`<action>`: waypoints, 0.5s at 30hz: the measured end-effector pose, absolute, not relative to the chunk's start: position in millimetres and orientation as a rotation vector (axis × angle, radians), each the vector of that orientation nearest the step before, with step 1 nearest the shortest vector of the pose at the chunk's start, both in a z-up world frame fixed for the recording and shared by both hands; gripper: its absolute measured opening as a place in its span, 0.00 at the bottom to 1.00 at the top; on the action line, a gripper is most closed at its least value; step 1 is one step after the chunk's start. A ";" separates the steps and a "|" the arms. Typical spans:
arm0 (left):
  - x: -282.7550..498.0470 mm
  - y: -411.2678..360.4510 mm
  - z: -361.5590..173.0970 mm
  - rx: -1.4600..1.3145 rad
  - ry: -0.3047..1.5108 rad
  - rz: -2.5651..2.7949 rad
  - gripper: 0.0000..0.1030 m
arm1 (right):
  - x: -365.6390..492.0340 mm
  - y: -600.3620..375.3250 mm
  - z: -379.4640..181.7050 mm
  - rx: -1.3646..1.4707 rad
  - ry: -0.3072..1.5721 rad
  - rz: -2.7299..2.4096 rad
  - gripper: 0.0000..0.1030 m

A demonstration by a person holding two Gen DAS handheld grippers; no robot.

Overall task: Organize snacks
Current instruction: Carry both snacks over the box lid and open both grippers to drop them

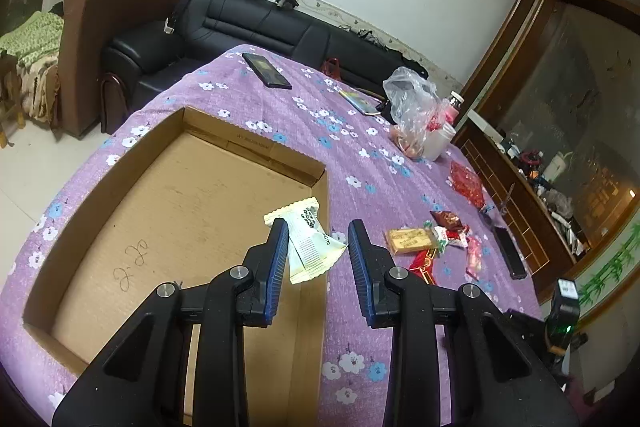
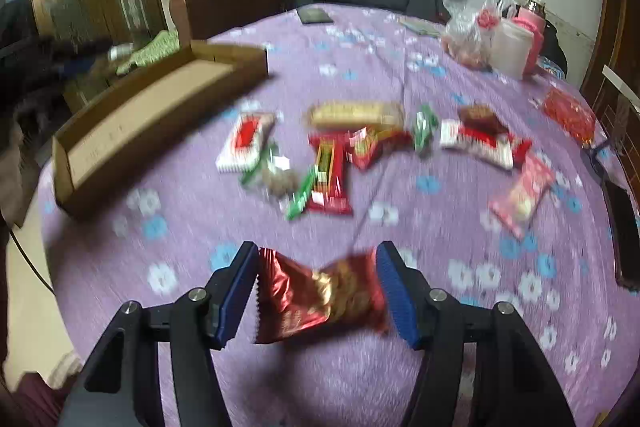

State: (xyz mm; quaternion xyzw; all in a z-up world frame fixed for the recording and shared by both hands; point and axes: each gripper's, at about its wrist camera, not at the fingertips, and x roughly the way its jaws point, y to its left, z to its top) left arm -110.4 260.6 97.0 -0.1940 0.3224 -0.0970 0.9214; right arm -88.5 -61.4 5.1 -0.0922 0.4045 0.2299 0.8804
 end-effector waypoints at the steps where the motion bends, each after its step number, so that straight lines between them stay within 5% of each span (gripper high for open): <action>1: -110.1 260.1 96.7 -0.398 0.665 -0.198 0.29 | -89.9 -63.0 2.3 -0.189 0.843 0.474 0.46; 5: -109.9 258.0 99.3 -0.388 0.669 -0.193 0.29 | -92.5 -69.9 4.7 -0.138 0.853 0.484 0.38; 6: -109.8 257.9 100.5 -0.381 0.668 -0.189 0.29 | -93.4 -70.0 5.7 -0.143 0.850 0.484 0.30; 7: -109.3 258.8 101.3 -0.377 0.668 -0.186 0.29 | -94.0 -70.5 7.1 -0.146 0.847 0.484 0.09; 8: -108.3 260.2 102.7 -0.377 0.668 -0.185 0.29 | -94.1 -72.2 9.7 -0.137 0.837 0.484 0.02; 15: -108.3 276.2 105.2 -0.407 0.655 -0.176 0.29 | -82.9 -94.4 24.0 -0.010 0.826 0.469 0.09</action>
